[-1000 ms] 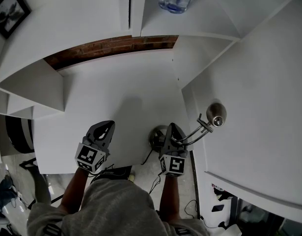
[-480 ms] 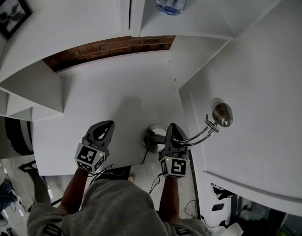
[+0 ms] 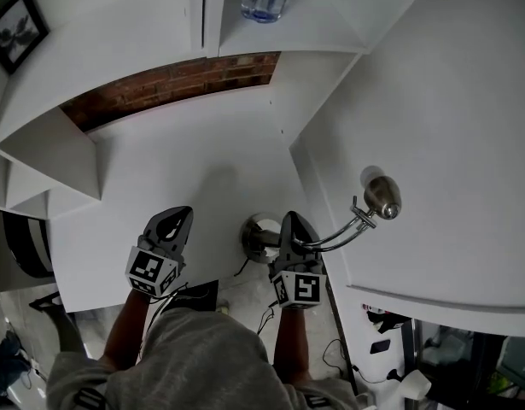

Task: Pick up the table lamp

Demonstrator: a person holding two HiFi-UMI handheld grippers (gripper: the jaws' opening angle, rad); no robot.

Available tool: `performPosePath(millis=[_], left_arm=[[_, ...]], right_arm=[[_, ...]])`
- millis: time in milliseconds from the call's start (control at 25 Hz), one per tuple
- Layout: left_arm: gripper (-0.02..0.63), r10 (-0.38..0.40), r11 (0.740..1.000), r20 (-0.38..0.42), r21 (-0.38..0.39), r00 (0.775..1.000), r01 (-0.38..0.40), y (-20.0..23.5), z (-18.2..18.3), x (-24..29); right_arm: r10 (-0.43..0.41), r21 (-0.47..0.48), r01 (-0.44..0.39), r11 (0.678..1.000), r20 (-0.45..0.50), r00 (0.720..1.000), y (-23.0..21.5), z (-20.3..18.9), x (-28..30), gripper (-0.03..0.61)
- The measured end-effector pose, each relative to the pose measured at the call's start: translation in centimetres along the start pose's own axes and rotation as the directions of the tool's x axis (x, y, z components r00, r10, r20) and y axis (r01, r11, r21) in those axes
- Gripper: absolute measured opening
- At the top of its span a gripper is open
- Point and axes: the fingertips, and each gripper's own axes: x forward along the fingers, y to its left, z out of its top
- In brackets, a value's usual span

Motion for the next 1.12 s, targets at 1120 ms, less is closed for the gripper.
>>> performPosePath(millis=[1120], left_arm=[[0.003, -0.227, 0.966, 0.085, 0.149, 0.97, 0.213, -15.2, 4.3, -3.7]], right_arm=[[-0.205, -0.019, 0.205, 0.979, 0.012, 0.979, -3.3, 3.8, -19.2, 0.02]])
